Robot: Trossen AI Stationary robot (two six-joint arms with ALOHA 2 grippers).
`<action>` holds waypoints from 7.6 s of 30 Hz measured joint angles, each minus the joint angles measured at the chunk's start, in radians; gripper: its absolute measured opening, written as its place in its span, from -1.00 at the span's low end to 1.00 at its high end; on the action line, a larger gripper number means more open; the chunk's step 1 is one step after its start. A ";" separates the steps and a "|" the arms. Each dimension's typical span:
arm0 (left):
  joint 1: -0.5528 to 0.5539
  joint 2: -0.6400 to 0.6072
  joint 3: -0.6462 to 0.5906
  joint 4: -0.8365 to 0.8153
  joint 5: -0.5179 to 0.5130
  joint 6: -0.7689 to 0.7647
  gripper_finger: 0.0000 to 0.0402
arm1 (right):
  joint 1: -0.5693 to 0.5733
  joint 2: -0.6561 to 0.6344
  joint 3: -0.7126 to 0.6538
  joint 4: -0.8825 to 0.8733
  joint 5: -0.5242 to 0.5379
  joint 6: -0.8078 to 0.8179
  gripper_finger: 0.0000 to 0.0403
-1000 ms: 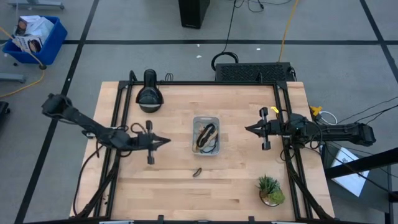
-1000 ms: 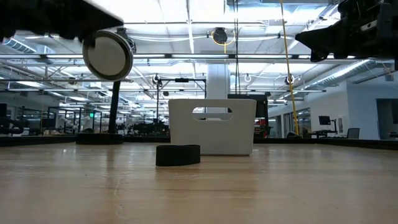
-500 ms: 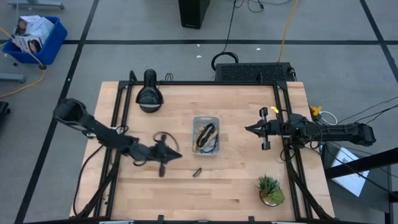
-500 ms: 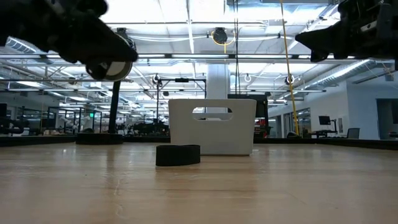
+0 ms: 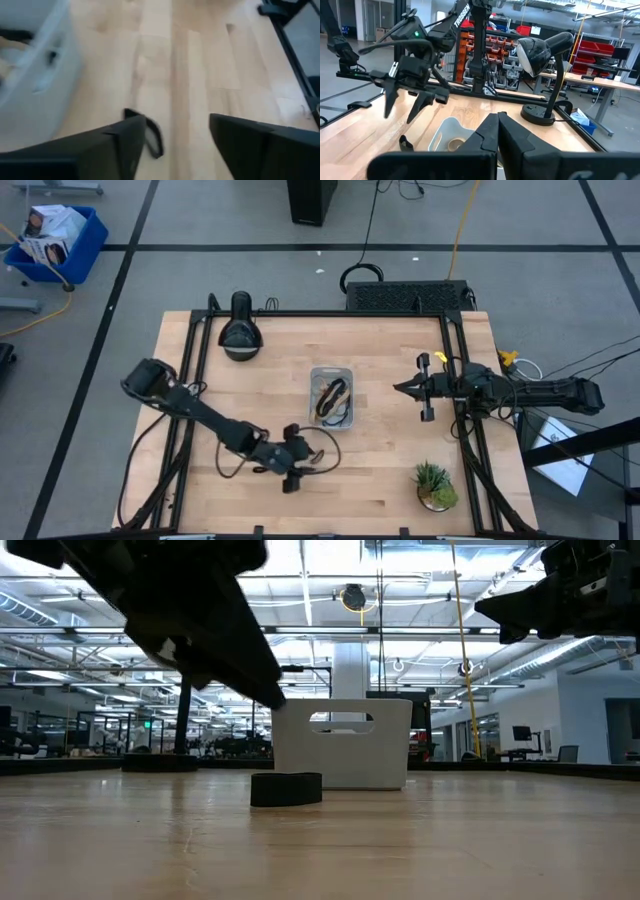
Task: Pick and place rubber bands into bin
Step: Put the black rubber band into the gray bin, then return to Home Position
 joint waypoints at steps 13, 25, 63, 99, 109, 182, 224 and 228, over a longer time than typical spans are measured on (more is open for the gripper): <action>0.062 0.163 0.049 -0.024 0.122 -0.038 0.45 | 0.000 0.000 0.000 -0.004 0.000 0.001 -1.00; 0.080 0.191 0.050 -0.013 0.110 0.040 -0.39 | 0.000 0.000 0.000 -0.003 0.001 -0.001 -1.00; 0.404 -0.028 0.050 0.043 0.212 0.347 -0.69 | 0.000 0.000 0.000 -0.009 0.005 -0.011 -1.00; 0.207 -0.907 -0.344 -0.107 -0.218 0.630 -0.98 | 0.000 -0.009 0.000 0.029 0.000 0.072 -1.00; 0.223 -1.307 -0.690 0.009 -0.208 0.716 -0.99 | -0.001 -0.010 0.000 0.021 0.003 0.068 -1.00; 0.245 -1.720 -0.763 -0.244 -0.056 0.654 -0.74 | -0.240 -0.017 -0.107 0.125 -0.185 0.203 -1.00; 0.245 -1.720 -0.763 -0.244 -0.056 0.655 -0.75 | -0.240 -0.017 -0.108 0.126 -0.185 0.203 -1.00; 0.245 -1.719 -0.763 -0.244 -0.056 0.655 -0.75 | -0.240 -0.017 -0.108 0.126 -0.185 0.203 -1.00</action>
